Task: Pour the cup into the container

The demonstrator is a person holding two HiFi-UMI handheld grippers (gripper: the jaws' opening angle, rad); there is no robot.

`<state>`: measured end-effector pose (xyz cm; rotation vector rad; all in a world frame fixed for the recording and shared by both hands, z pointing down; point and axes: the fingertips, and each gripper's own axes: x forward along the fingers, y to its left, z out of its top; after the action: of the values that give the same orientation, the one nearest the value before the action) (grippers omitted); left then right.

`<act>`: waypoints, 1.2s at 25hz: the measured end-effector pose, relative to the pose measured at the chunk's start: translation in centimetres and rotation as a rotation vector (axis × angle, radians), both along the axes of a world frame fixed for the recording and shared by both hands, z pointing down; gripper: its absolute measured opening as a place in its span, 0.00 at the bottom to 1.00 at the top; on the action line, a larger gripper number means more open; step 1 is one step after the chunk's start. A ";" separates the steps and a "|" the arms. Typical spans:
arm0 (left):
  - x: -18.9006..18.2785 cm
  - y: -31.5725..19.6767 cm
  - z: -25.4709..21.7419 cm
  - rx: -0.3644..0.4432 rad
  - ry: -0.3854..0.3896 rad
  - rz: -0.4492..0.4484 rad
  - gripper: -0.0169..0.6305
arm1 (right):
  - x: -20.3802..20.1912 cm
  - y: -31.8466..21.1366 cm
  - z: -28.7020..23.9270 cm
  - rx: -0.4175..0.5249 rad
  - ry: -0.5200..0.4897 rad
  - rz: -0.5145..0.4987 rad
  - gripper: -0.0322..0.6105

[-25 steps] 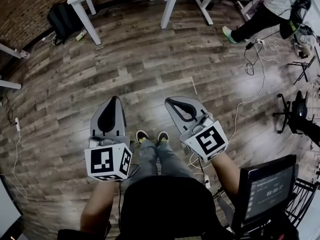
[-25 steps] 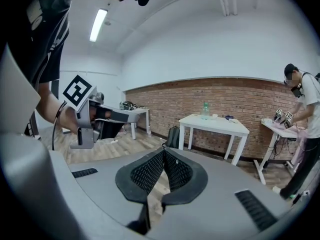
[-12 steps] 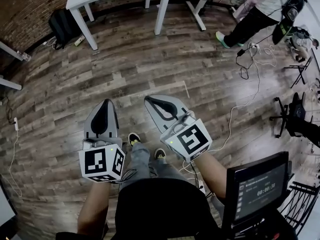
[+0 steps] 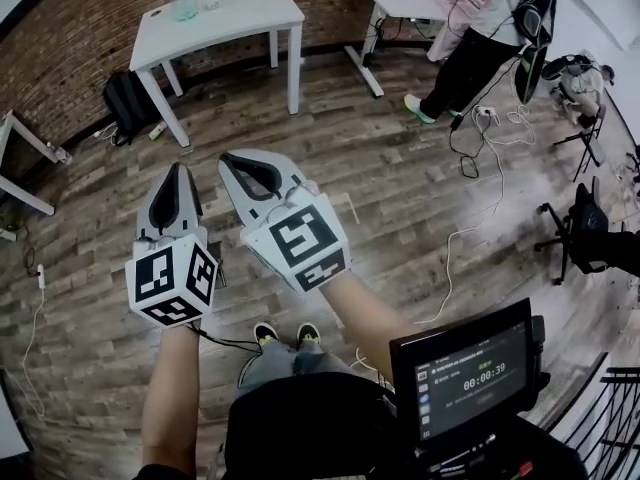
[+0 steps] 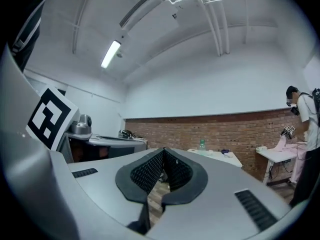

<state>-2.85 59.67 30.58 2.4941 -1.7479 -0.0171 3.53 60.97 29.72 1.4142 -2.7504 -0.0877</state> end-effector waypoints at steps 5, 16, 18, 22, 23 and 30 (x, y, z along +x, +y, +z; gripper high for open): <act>-0.5 3.6 -2.9 0.049 0.014 0.008 0.02 | -0.3 3.5 -2.5 0.040 -0.021 0.010 0.05; -4.1 6.6 -3.1 0.057 0.016 0.020 0.02 | -4.1 5.8 -2.1 0.031 -0.013 0.012 0.05; -4.1 6.7 -3.3 0.061 0.018 0.024 0.02 | -4.4 5.9 -2.4 0.036 -0.005 0.011 0.05; -4.2 6.7 -3.4 0.067 0.023 0.028 0.02 | -4.8 5.8 -2.5 0.043 0.009 0.011 0.05; -4.2 6.7 -3.4 0.070 0.023 0.030 0.02 | -4.8 5.8 -2.5 0.043 0.011 0.013 0.05; -3.9 6.4 -3.9 0.087 0.018 0.035 0.02 | -4.8 5.5 -2.9 0.052 0.015 0.010 0.05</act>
<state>-6.73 66.07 26.70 2.5755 -1.7322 -0.1150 -1.32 66.43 26.83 1.4328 -2.7481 -0.1705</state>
